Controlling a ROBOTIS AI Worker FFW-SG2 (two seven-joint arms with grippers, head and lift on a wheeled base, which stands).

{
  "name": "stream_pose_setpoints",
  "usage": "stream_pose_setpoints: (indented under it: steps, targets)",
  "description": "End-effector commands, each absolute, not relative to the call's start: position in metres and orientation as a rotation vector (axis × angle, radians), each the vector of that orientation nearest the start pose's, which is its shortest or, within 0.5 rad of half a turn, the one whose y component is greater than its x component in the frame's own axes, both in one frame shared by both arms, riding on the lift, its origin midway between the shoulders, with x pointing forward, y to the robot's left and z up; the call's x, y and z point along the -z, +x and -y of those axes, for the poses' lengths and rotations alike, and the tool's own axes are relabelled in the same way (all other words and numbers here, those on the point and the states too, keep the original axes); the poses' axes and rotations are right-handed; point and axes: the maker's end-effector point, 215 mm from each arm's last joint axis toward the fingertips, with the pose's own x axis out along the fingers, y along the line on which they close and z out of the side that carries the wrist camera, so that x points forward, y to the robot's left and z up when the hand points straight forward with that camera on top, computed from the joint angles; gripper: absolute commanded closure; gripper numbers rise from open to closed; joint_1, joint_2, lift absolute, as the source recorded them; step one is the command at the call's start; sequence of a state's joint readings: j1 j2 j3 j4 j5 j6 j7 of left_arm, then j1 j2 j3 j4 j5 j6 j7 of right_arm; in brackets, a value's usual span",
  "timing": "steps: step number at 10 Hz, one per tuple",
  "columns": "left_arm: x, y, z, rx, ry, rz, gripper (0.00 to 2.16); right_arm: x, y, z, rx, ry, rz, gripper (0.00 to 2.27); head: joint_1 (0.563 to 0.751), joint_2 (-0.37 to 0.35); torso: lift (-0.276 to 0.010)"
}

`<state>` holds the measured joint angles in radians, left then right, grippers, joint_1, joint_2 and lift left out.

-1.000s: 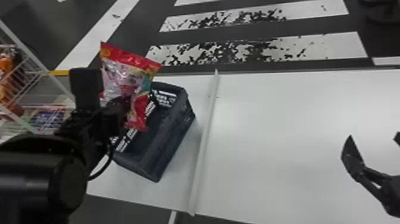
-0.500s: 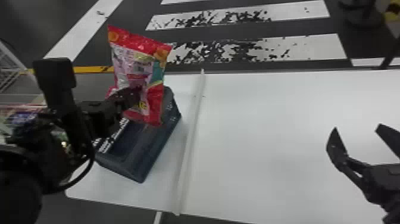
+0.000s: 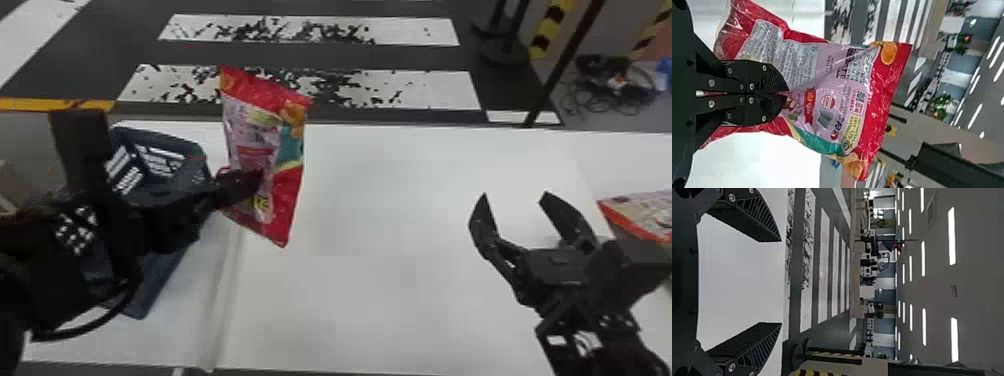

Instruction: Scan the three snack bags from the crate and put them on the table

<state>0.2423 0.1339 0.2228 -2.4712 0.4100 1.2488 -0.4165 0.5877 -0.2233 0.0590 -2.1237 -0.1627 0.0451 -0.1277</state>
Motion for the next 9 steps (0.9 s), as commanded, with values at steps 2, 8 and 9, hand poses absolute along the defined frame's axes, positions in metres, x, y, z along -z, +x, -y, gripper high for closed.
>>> stream_pose_setpoints:
  steps: [2, 8, 9]
  targets:
    - [0.366, 0.411, -0.088, 0.670, -0.205, -0.641, 1.92, 0.335, 0.429, 0.256, 0.012, 0.012, -0.068, 0.13, 0.695, -0.114, -0.094]
    - [0.439, 0.385, 0.064, 1.041, -0.196, -0.829, 1.91, 0.321, 0.442, 0.271, 0.044, 0.066, -0.037, 0.13, 0.695, -0.350, -0.094]
    - [0.455, 0.382, 0.079, 1.067, -0.170, -0.847, 1.91, 0.322, 0.444, 0.271, 0.046, 0.071, -0.038, 0.13, 0.695, -0.350, -0.094]
